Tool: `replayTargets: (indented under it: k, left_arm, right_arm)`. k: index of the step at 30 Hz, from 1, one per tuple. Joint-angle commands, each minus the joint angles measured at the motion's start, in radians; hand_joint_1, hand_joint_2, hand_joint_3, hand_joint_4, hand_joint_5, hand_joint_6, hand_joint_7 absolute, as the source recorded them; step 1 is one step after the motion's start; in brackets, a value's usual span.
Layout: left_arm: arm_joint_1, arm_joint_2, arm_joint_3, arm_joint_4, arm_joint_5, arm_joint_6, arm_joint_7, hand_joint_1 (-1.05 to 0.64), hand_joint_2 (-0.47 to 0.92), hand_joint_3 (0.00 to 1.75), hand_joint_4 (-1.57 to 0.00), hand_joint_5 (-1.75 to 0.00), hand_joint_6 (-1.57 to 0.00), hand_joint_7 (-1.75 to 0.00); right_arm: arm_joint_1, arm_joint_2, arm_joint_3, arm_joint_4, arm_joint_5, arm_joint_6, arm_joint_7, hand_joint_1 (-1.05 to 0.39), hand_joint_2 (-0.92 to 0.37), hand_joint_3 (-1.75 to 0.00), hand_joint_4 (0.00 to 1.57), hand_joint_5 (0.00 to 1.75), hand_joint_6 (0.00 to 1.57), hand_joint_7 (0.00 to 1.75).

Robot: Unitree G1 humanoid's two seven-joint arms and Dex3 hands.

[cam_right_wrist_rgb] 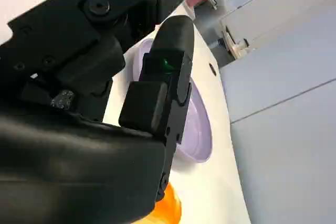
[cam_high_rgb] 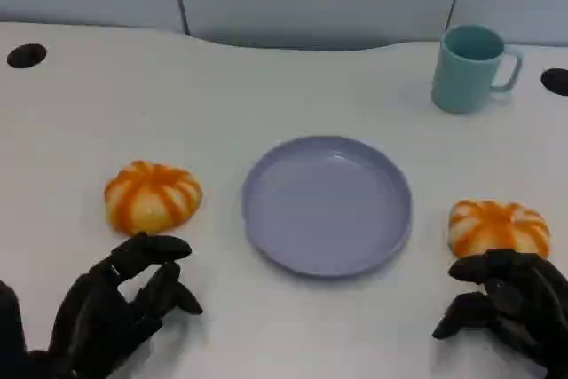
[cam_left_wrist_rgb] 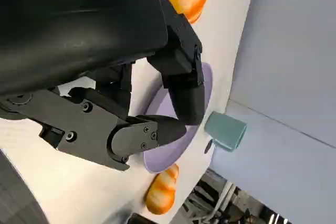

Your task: Grasp the bread from the table and place it into the plate.

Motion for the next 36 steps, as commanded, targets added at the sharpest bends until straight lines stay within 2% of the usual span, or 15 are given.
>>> replayTargets:
  k: [1,8,28,33,36]
  left_arm:
    - [-0.001,0.019,0.002,-0.007,0.001,0.014,0.0,-0.42,0.68,0.66,-0.6,-1.59,-0.6,-1.05]
    - [-0.006,0.019,0.003,0.002,0.003,0.0,-0.008,-0.4,0.67,0.7,-0.59,-1.59,-0.59,-1.08]
    - [0.003,0.021,0.001,-0.001,0.013,-0.024,-0.005,-0.41,0.71,0.64,-0.57,-1.59,-0.59,-1.05]
    - [0.024,0.02,-0.025,-0.009,0.102,-0.198,0.013,-0.4,0.77,0.51,-0.47,-1.53,-0.52,-0.99]
    - [0.026,0.046,-0.059,-0.021,0.193,-0.323,0.03,-0.39,0.87,0.32,-0.34,-1.37,-0.43,-0.82]
  right_arm:
    - [0.009,-0.008,-0.001,-0.016,0.0,-0.001,-0.007,-0.93,-0.71,0.0,1.57,0.35,1.5,0.0]
    - [0.007,-0.008,-0.002,-0.013,-0.002,0.003,-0.016,-0.94,-0.7,0.0,1.57,0.35,1.51,0.0]
    - [0.009,-0.006,0.004,-0.02,-0.001,0.006,-0.018,-0.95,-0.7,0.0,1.57,0.39,1.51,0.0]
    - [0.013,-0.002,0.006,-0.022,0.0,0.003,-0.016,-0.96,-0.69,0.0,1.57,0.38,1.51,0.0]
    - [0.017,0.001,0.01,-0.03,-0.003,0.0,-0.018,-0.97,-0.7,0.0,1.57,0.38,1.52,0.01]
